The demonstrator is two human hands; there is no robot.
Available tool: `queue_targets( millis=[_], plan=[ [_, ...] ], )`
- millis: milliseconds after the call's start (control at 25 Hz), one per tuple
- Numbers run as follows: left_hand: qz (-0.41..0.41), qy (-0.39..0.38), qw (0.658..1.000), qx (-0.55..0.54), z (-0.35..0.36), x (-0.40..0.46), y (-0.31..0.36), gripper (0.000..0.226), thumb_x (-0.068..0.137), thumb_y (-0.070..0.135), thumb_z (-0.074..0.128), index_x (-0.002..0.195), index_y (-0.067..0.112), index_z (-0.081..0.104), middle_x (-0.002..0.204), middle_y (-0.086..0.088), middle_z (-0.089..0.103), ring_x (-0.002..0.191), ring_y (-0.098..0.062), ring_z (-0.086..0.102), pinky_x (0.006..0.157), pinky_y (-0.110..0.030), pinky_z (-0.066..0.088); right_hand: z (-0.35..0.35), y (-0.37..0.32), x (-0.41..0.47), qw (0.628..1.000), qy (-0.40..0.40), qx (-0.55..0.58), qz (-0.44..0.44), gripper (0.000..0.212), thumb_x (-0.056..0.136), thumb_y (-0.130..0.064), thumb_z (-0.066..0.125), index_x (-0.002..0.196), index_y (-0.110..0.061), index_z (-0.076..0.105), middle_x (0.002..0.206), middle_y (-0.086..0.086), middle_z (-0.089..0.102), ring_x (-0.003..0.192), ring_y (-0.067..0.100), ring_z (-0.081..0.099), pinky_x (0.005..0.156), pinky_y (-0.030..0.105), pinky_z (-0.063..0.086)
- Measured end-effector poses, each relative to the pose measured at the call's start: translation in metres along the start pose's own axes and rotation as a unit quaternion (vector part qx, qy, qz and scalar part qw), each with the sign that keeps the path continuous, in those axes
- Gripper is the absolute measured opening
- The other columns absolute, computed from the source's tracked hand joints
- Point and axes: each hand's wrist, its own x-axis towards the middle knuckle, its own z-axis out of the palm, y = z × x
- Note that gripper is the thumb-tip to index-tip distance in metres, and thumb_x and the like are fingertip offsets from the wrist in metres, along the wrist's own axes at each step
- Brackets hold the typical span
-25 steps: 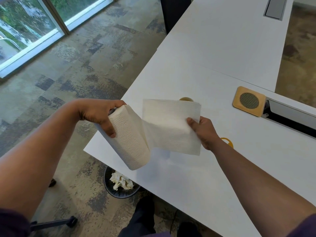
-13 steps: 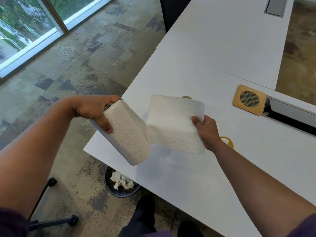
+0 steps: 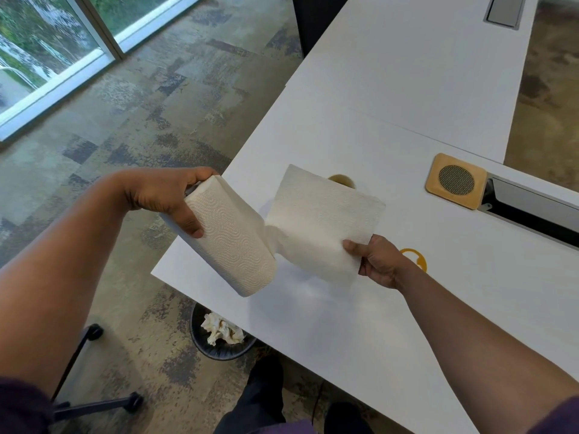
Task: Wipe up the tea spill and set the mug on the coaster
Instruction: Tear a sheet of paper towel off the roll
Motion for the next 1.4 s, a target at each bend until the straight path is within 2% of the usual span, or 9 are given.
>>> queue_targets(
  millis=[120,240,400,720,880,1040,1120,1240,1400],
  plan=[
    [0.002,0.000,1.000,-0.003,0.001,0.000,-0.001,0.095,0.044,0.032,0.101,0.127,0.029,0.054,0.114,0.004,0.071,0.109,-0.021,0.070,0.087,-0.044,0.061,0.001,0.002,0.002,0.999,0.035,-0.001,-0.035,0.042,0.082,-0.016,0.076,0.122,-0.009,0.067,0.117,0.009,0.075,0.101,0.024,0.074,0.074,0.039,0.062],
    [0.007,0.000,1.000,-0.006,0.002,-0.001,-0.002,0.095,0.045,0.032,0.101,0.128,0.030,0.054,0.114,0.005,0.071,0.109,-0.019,0.070,0.086,-0.041,0.061,0.001,0.004,0.001,0.997,0.044,0.001,-0.059,0.030,0.087,-0.012,0.073,0.116,-0.011,0.069,0.117,0.010,0.074,0.099,0.023,0.074,0.074,0.037,0.062],
    [0.016,0.009,1.000,-0.013,0.000,-0.003,0.001,0.094,0.045,0.033,0.100,0.127,0.032,0.054,0.113,0.008,0.071,0.108,-0.015,0.070,0.082,-0.034,0.061,0.003,0.005,0.000,0.999,-0.012,-0.002,-0.030,0.046,0.079,-0.003,0.076,0.123,-0.005,0.066,0.120,0.012,0.073,0.109,0.028,0.071,0.081,0.039,0.061],
    [0.010,0.003,1.000,-0.002,0.000,-0.005,-0.003,0.096,0.046,0.032,0.101,0.130,0.029,0.054,0.116,0.005,0.072,0.109,-0.018,0.071,0.087,-0.041,0.061,0.000,0.010,0.000,0.996,0.073,-0.009,-0.047,0.026,0.087,-0.003,0.072,0.112,-0.011,0.069,0.115,0.010,0.074,0.097,0.024,0.074,0.082,0.043,0.061],
    [0.004,0.004,1.000,-0.005,0.000,-0.007,-0.006,0.094,0.046,0.031,0.101,0.127,0.031,0.055,0.114,0.005,0.073,0.108,-0.018,0.071,0.085,-0.039,0.061,-0.004,0.011,-0.001,0.995,0.082,-0.014,-0.053,0.033,0.090,-0.002,0.069,0.123,-0.004,0.065,0.120,0.012,0.072,0.107,0.028,0.069,0.095,0.050,0.055],
    [0.001,0.010,1.000,-0.005,-0.001,-0.008,-0.006,0.093,0.046,0.031,0.100,0.126,0.033,0.055,0.112,0.009,0.072,0.106,-0.015,0.071,0.081,-0.035,0.061,-0.004,0.014,-0.001,0.996,0.078,-0.012,-0.049,0.038,0.091,-0.002,0.069,0.128,-0.001,0.061,0.122,0.014,0.071,0.110,0.031,0.068,0.097,0.051,0.054],
    [0.002,0.013,1.000,-0.006,-0.001,-0.009,-0.006,0.092,0.046,0.029,0.100,0.126,0.033,0.055,0.111,0.009,0.072,0.105,-0.013,0.071,0.080,-0.032,0.061,-0.005,0.015,-0.001,0.995,0.085,-0.022,-0.053,0.036,0.090,-0.003,0.071,0.125,-0.001,0.064,0.117,0.013,0.074,0.105,0.030,0.071,0.092,0.048,0.057],
    [0.005,0.020,1.000,-0.011,0.000,-0.010,-0.008,0.090,0.049,0.023,0.099,0.126,0.031,0.054,0.110,0.009,0.072,0.104,-0.013,0.071,0.079,-0.028,0.060,-0.006,0.018,-0.001,0.992,0.102,-0.034,-0.061,0.027,0.088,-0.004,0.073,0.114,-0.006,0.069,0.108,0.009,0.077,0.092,0.023,0.075,0.076,0.037,0.062],
    [0.000,0.021,1.000,-0.019,-0.002,-0.011,-0.011,0.088,0.053,0.016,0.099,0.127,0.030,0.054,0.111,0.008,0.072,0.104,-0.014,0.071,0.078,-0.028,0.061,-0.009,0.019,-0.002,0.990,0.120,-0.021,-0.075,0.019,0.088,-0.003,0.074,0.105,-0.008,0.071,0.102,0.008,0.078,0.088,0.020,0.076,0.066,0.029,0.061]
  ],
)
